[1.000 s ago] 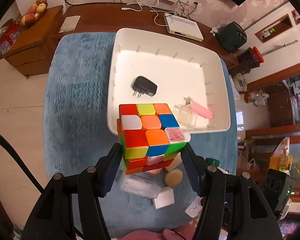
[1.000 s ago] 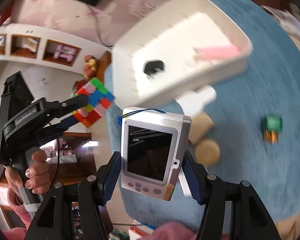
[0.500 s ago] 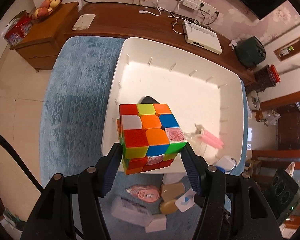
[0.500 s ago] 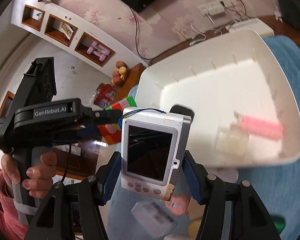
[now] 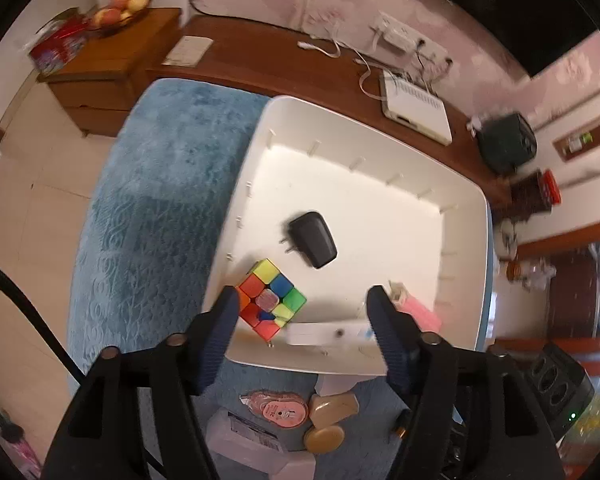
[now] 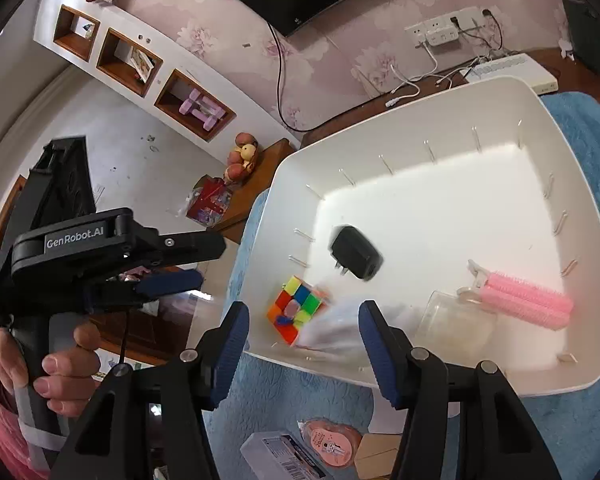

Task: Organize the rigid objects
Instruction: 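Release the cube into the tray with the left tool while the right tool drops the photo device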

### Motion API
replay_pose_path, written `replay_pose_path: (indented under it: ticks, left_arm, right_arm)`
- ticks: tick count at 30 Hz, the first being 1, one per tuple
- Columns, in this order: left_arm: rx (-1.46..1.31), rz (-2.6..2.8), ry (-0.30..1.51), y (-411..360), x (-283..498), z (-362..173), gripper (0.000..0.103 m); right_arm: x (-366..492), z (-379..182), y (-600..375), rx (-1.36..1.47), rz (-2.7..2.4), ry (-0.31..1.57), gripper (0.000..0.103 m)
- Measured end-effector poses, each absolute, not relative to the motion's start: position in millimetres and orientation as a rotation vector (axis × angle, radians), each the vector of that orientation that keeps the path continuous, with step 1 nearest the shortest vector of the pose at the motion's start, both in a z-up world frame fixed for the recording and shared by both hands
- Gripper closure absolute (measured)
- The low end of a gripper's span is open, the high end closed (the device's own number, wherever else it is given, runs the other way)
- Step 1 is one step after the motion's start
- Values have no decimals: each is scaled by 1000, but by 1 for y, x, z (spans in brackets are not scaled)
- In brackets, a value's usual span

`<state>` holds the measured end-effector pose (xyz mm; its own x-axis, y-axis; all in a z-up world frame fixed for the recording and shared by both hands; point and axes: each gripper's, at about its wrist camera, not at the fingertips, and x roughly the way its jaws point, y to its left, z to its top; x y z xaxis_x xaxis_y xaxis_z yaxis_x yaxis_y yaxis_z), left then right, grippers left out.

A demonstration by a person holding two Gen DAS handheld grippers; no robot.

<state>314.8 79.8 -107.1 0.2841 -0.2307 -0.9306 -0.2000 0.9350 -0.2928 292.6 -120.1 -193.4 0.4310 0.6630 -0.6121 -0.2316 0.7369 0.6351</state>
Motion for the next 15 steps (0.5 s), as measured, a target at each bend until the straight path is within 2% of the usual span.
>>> replay_pose_path:
  ticks: [9, 15]
  left_arm:
    - [-384, -18, 1203, 92, 285, -91, 31]
    - [-366, -49, 1099, 105, 257, -73, 26]
  right_arm:
    - [274, -177, -120, 485, 553, 950, 44]
    - [252, -161, -116, 432, 510, 918, 44]
